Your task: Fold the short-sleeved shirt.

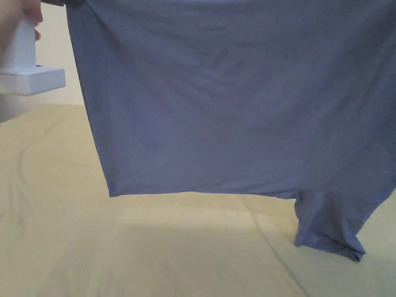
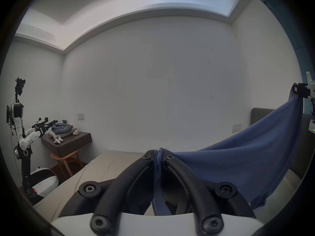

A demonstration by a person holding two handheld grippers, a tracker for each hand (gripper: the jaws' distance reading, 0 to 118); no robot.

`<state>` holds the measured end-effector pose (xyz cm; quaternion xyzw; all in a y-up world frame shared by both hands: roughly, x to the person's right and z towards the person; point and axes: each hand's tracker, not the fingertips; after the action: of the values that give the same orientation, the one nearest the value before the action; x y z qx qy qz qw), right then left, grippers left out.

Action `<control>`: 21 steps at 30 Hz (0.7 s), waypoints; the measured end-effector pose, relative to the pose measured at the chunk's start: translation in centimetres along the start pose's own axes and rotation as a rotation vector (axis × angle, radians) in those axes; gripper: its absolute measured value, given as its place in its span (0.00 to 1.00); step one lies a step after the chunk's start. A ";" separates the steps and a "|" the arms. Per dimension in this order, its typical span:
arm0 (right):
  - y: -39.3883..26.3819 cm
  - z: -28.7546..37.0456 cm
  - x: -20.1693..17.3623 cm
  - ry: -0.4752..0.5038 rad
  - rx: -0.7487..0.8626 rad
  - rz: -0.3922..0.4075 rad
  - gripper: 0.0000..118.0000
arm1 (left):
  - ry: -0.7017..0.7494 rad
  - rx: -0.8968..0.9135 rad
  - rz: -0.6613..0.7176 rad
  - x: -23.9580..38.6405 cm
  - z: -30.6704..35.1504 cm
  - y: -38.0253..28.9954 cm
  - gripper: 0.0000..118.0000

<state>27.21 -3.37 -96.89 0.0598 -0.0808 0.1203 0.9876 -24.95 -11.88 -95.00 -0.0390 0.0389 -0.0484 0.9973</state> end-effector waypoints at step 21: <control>-28.4 13.5 -3.3 0.063 -0.312 -0.104 0.02 | -0.011 -0.219 0.036 4.4 7.5 -23.2 0.04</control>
<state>29.09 -33.31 -87.06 -0.0941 -0.0644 0.0568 0.9918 -22.18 -34.80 -86.00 -0.1473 0.0393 -0.0259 0.9880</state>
